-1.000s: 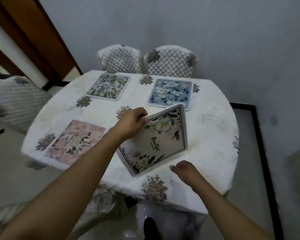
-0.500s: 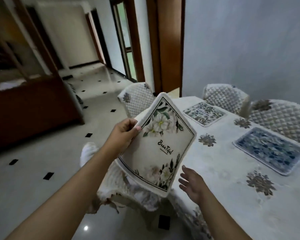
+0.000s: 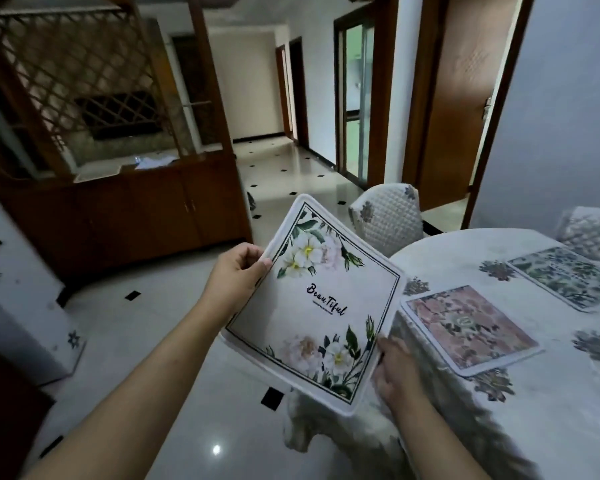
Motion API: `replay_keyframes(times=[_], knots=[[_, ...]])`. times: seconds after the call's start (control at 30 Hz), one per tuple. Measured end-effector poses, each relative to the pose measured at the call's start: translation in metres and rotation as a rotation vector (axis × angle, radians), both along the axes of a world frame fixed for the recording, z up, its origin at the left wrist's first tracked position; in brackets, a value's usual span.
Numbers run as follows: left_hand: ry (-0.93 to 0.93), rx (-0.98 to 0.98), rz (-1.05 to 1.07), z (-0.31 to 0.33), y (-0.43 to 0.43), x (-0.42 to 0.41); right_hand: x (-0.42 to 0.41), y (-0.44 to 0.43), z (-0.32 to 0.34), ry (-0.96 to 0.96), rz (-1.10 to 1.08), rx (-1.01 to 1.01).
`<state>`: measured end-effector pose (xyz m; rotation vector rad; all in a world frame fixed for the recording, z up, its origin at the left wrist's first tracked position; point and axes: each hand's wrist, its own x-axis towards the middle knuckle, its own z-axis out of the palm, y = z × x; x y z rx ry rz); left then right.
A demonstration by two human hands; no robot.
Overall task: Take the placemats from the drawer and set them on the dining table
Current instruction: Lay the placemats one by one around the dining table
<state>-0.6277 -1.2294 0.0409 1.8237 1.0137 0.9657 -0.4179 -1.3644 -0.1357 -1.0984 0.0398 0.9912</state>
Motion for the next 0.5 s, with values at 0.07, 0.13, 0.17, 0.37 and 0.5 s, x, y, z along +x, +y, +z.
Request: replay_keyframes(times=[0.07, 0.13, 0.17, 0.37, 0.5], knots=[[0.003, 0.016, 0.057, -0.002, 0.039, -0.025, -0.022, 0.035, 0.013, -0.077, -0.026, -0.047], [0.018, 0.027, 0.098, -0.007, 0.074, -0.038, -0.036, 0.065, 0.023, -0.169, -0.028, -0.081], [0.023, 0.025, 0.111, -0.012, 0.094, -0.041, -0.040, 0.080, 0.026, -0.219, -0.027, -0.091], [0.033, -0.078, 0.155, -0.065, 0.203, -0.025, -0.030, 0.154, 0.029, -0.432, -0.076, -0.181], [0.121, -0.102, 0.187, -0.085, 0.272, -0.002, 0.005, 0.221, 0.016, -0.550, -0.030, -0.258]])
